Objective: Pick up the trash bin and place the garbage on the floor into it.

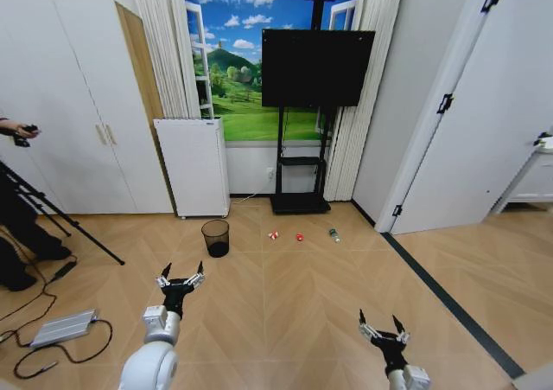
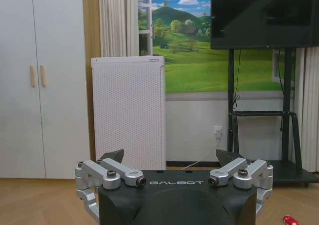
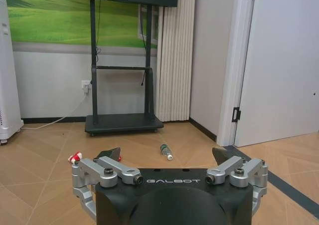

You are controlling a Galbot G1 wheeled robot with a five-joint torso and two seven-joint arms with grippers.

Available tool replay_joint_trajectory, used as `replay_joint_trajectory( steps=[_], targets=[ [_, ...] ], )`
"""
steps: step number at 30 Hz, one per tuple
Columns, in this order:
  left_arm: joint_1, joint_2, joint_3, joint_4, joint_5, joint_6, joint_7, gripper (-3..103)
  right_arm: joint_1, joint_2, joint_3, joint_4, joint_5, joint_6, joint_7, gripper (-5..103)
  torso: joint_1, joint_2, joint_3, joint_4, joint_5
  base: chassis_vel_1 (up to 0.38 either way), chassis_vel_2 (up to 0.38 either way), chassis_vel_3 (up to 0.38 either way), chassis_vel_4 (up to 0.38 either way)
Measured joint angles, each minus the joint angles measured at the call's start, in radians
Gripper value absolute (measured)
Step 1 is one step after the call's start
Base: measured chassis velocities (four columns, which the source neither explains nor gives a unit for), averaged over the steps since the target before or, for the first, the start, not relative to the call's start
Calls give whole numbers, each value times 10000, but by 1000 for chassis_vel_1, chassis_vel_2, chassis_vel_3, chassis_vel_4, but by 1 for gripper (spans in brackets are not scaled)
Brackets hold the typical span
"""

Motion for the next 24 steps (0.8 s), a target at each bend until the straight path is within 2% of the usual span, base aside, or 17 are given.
replay_joint_trajectory(
  steps=[5,12,14,17,18,20,21,24],
  targets=[
    [-24,-1,16,49,150,-13,31,100,16,-29,18,-20,26,-55,56,100,-1,0,0,0,0,-32,34,40,-24],
    [-148,-18,76,105,435,-13,15,100,57,-45,35,-99,51,-24,17,100,-1,0,0,-2,-3,-162,146,185,-155],
    [-153,-13,75,104,468,-26,15,100,82,-47,32,-119,52,-18,-4,100,0,0,0,0,6,-221,205,231,-239],
    [-153,-12,72,104,481,-45,22,100,96,-48,27,-126,52,-15,-14,100,1,1,0,-3,-9,-243,252,238,-258],
    [-142,-12,66,87,499,-59,28,100,111,-49,15,-131,52,-13,-29,100,0,0,0,2,9,-263,271,237,-264],
    [-139,-11,61,79,507,-68,29,100,114,-49,10,-139,53,-10,-42,100,0,0,0,1,8,-263,246,285,-264],
    [-130,-14,59,75,517,-72,34,100,127,-52,8,-147,53,26,-46,100,0,0,0,1,-5,-281,286,287,-295],
    [-124,-21,50,65,523,-94,35,100,131,-60,5,-150,56,46,-63,100,0,1,0,-2,2,-302,305,298,-320]
  ],
)
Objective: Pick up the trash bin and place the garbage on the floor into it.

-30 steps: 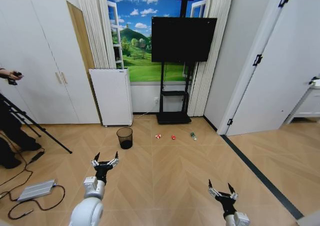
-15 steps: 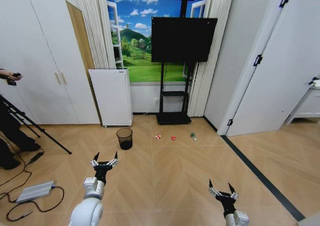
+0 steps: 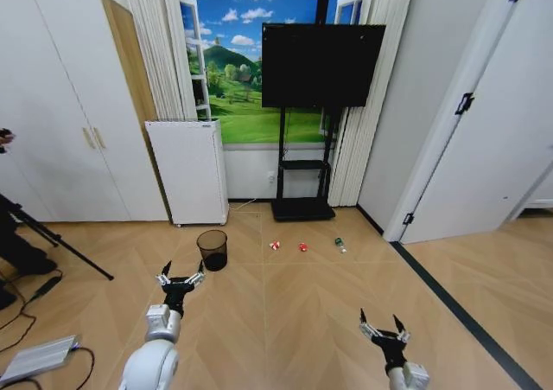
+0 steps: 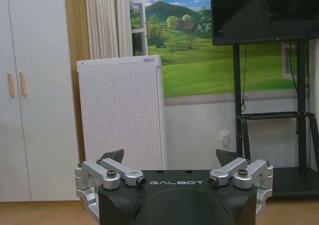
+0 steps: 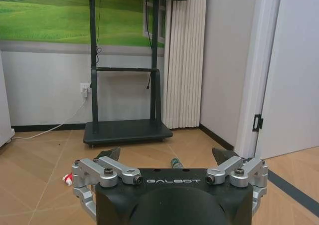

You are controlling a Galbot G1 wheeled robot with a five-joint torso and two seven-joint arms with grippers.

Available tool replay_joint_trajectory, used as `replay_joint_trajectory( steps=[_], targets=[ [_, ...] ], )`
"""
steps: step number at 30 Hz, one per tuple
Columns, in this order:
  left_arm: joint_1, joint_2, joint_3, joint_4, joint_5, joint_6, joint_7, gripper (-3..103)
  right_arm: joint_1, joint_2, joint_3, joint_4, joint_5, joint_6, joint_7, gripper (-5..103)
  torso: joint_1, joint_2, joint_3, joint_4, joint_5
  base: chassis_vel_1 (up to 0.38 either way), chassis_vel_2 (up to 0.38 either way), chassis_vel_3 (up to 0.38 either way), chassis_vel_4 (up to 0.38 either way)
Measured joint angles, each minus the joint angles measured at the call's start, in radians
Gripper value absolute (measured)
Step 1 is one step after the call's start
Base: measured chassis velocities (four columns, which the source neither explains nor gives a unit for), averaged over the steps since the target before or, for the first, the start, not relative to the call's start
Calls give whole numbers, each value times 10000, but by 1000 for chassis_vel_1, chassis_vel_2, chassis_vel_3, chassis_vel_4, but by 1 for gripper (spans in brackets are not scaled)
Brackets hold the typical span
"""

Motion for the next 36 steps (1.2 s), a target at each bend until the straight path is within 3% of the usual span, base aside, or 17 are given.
replay_joint_trajectory(
  steps=[36],
  targets=[
    [36,-33,-19,-18,144,-158,-9,100,-30,-15,49,-47,-5,106,-95,100,1,1,0,6,0,-353,359,353,-351]
  ],
)
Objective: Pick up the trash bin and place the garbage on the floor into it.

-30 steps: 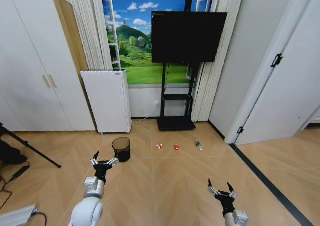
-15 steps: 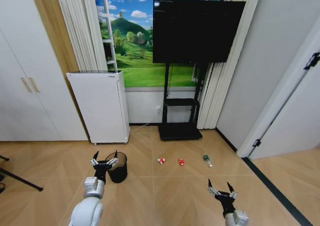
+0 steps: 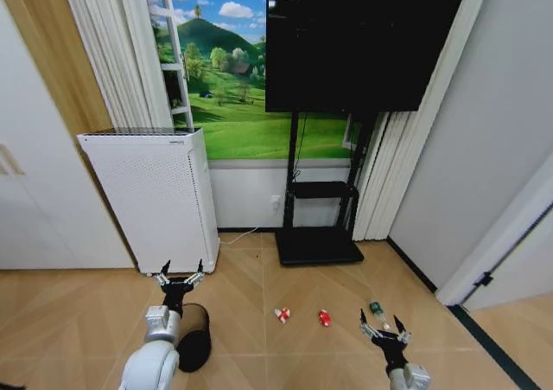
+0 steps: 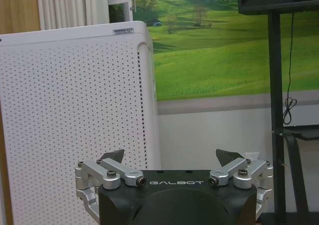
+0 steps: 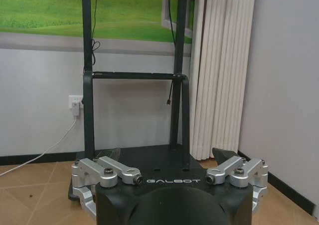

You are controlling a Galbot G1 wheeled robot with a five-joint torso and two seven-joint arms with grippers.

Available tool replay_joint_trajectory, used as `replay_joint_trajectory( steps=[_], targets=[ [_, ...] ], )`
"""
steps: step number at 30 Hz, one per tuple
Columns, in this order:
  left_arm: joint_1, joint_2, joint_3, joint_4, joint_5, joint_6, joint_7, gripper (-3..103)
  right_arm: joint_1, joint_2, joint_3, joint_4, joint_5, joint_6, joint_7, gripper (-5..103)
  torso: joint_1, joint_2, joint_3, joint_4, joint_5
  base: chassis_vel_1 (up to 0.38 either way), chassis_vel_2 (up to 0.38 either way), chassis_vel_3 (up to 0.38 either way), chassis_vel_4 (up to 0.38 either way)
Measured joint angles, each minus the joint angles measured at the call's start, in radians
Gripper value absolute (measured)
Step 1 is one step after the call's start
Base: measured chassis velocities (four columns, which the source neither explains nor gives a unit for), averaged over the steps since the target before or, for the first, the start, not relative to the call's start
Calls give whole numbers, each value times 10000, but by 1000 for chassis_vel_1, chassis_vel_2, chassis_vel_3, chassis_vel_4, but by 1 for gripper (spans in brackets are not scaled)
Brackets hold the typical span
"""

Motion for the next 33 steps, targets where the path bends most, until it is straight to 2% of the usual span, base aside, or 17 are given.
replay_joint_trajectory(
  steps=[2,8,10,15,16,17,27,33],
  targets=[
    [-6,0,1,0,3,-1,0,100,0,0,0,-1,0,4,-4,100,0,0,-1,-8,-3,-358,359,342,-361],
    [-23,-11,14,16,3,-1,-9,100,81,17,-13,-109,-28,162,104,100,0,0,0,-6,-8,-346,356,350,-358],
    [-32,-11,12,23,-30,-17,-26,100,124,35,-41,-138,-34,219,242,100,0,0,0,-3,5,-340,352,340,-350],
    [-48,-47,29,18,-107,-40,-51,100,174,37,-50,-147,-25,318,313,100,8,-4,3,-7,-8,-300,263,317,-269],
    [-52,-61,32,-13,-102,-37,-57,100,184,40,-56,-175,-39,386,264,100,8,-5,3,1,7,-178,195,203,-57],
    [-54,-70,39,-33,-67,-31,-58,100,185,45,-52,-206,-75,432,250,100,9,-5,3,-6,-6,-84,106,89,-57],
    [-51,-108,54,-30,76,-4,-163,100,177,57,-41,-298,-174,557,154,100,-52,-122,-72,1,-2,32,-13,-38,9],
    [-63,-121,60,18,83,-4,-145,100,177,55,-41,-349,-193,582,93,100,-151,-393,-225,-1,-3,3,-9,-8,6]
  ],
)
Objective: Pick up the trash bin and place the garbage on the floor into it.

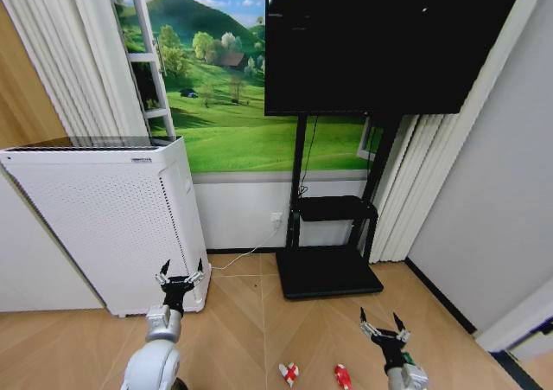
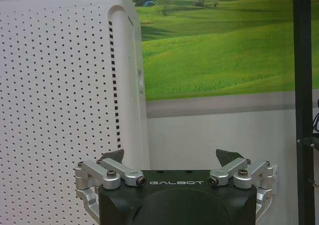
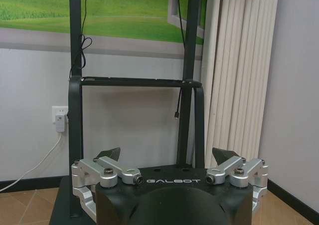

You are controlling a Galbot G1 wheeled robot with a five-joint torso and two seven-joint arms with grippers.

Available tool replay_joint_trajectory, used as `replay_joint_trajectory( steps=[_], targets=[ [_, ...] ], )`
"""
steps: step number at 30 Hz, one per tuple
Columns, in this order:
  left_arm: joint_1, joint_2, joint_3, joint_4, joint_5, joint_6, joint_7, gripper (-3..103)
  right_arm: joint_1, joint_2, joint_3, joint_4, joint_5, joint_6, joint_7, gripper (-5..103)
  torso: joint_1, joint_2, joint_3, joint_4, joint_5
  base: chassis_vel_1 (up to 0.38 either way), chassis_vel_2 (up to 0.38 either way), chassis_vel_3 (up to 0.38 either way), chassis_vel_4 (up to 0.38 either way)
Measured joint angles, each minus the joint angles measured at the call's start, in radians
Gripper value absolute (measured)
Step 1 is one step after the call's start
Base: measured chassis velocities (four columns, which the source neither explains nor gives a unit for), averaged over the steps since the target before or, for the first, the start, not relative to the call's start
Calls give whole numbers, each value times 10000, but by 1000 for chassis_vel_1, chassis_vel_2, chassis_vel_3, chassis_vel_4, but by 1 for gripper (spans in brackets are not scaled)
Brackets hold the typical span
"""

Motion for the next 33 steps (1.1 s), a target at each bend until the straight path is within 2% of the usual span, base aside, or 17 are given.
replay_joint_trajectory(
  steps=[33],
  targets=[
    [-37,-17,-8,13,5,41,24,100,8,7,12,-88,-123,137,-189,100,-591,-1493,-902,0,0,0,0,0,0]
  ],
)
